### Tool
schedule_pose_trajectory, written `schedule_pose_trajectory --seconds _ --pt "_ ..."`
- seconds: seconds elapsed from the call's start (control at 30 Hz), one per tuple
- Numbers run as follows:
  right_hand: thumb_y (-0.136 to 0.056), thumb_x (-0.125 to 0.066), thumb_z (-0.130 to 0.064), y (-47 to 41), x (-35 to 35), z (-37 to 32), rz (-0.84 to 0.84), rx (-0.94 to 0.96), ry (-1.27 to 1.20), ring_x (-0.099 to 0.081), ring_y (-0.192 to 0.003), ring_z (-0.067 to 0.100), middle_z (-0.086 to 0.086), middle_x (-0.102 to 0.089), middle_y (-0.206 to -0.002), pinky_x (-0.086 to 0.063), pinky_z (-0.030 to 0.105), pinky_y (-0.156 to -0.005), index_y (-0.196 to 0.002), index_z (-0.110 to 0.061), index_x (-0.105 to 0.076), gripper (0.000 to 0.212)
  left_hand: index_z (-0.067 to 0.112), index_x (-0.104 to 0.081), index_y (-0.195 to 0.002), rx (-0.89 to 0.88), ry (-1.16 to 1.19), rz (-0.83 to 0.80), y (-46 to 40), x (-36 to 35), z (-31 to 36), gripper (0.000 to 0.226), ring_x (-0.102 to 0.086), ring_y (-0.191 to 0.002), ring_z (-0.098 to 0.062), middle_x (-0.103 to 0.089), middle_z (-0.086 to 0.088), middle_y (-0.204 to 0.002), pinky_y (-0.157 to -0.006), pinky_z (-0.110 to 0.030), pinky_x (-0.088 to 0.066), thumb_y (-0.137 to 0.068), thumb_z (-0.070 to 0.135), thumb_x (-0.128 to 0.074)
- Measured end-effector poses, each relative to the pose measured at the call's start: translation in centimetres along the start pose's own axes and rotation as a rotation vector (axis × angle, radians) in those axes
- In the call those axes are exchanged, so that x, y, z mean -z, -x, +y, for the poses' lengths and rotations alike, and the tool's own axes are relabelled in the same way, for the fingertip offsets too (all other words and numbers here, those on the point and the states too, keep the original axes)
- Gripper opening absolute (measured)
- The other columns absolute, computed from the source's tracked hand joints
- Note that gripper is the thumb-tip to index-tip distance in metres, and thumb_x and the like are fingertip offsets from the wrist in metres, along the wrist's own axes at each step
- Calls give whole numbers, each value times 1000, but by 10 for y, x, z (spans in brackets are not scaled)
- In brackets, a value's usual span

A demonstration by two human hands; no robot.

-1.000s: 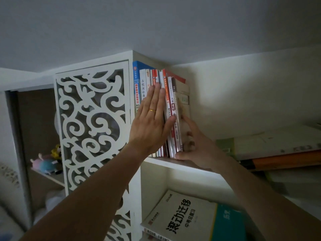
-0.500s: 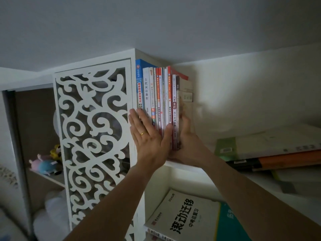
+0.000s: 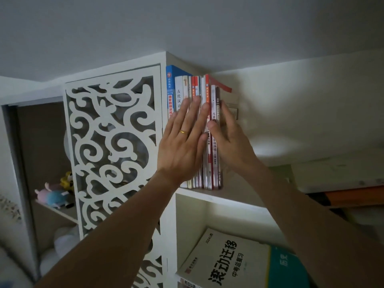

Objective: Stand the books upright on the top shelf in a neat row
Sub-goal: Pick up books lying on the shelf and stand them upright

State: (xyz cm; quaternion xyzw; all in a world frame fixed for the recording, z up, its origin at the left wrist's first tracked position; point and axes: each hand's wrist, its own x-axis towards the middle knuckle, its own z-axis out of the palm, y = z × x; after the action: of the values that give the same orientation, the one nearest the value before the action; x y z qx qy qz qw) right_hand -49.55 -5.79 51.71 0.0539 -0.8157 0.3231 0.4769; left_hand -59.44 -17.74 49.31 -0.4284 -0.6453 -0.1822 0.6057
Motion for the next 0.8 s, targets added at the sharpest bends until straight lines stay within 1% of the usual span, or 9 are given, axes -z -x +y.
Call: schedule_pose_trajectory --seconds 0.07,0.13,0.27,0.4,0.53,0.6,0.7,0.73,0.8 --pt "-99 -38 -63 -5 -3 5 20 -17 57 -52 -136 15 -9 -42 -157 -50 54 -105 -156 -53 -16 61 9 -19 -164 -6 -31 -14 -2 0 -1 59 -6 -161 -28 -12 -12 -173 -130 -48 -15 -111 34 -20" --pt "-99 -40 -61 -6 -1 1 -5 -30 34 -55 -133 15 -8 -45 -155 -50 54 -104 -156 -51 -17 62 9 -16 -165 -6 -60 -41 -3 3 -3 60 -5 -161 -29 -10 -13 -173 -130 -49 -14 -111 35 -19" --pt "-105 -43 -48 10 9 -6 -84 -118 -91 -66 -109 8 -14 -53 -146 -52 51 -103 -153 -48 -25 51 10 -18 -164 -55 -41 -77 13 10 -3 59 -5 -161 -33 -8 -18 -172 -129 -51 -14 -112 36 -28" --pt "-105 -36 -53 30 10 -1 -203 -169 -110 -56 -131 19 -12 -32 -163 -45 58 -110 -155 -54 -8 57 14 -22 -164 -71 -42 -118 42 11 -9 58 -3 -161 -34 -6 -21 -172 -129 -53 -15 -111 34 -37" --pt "-105 -39 -49 27 9 -8 -253 -207 -120 -48 -139 18 -11 -26 -166 -44 57 -112 -155 -54 -8 59 12 -23 -164 -74 -44 -161 40 17 -10 58 -5 -160 -36 -7 -24 -171 -127 -55 -18 -112 34 -36" --pt "-105 -46 -45 37 10 -17 -248 -250 -112 -53 -134 19 -9 -31 -163 -46 51 -110 -157 -51 -7 65 13 -20 -165 -58 -5 -170 45 23 -4 59 -2 -160 -36 -5 -23 -171 -128 -55 -16 -112 38 -33" --pt "-104 -54 -38 56 17 -24 -222 -255 -8 -55 -126 16 -6 -42 -157 -41 31 -99 -161 -41 -5 75 17 -19 -165 160 155 -115 51 34 15 61 -9 -160 -32 -11 -21 -171 -128 -51 -20 -112 39 -37" --pt "-102 -58 -38 60 20 -25 -228 -245 17 -53 -123 11 -8 -43 -155 -39 27 -96 -161 -38 -2 82 20 -23 -164 317 241 -75 53 38 23 60 -23 -155 -29 -23 -19 -166 -124 -48 -31 -111 41 -40" --pt "-92 -74 -36 66 20 -24 -258 -194 102 -52 -112 3 -12 -49 -147 -44 20 -92 -162 -33 3 104 22 -37 -155 656 376 -26 58 43 36 57 -48 -129 -26 -46 -13 -145 -102 -42 -48 -107 50 -48"
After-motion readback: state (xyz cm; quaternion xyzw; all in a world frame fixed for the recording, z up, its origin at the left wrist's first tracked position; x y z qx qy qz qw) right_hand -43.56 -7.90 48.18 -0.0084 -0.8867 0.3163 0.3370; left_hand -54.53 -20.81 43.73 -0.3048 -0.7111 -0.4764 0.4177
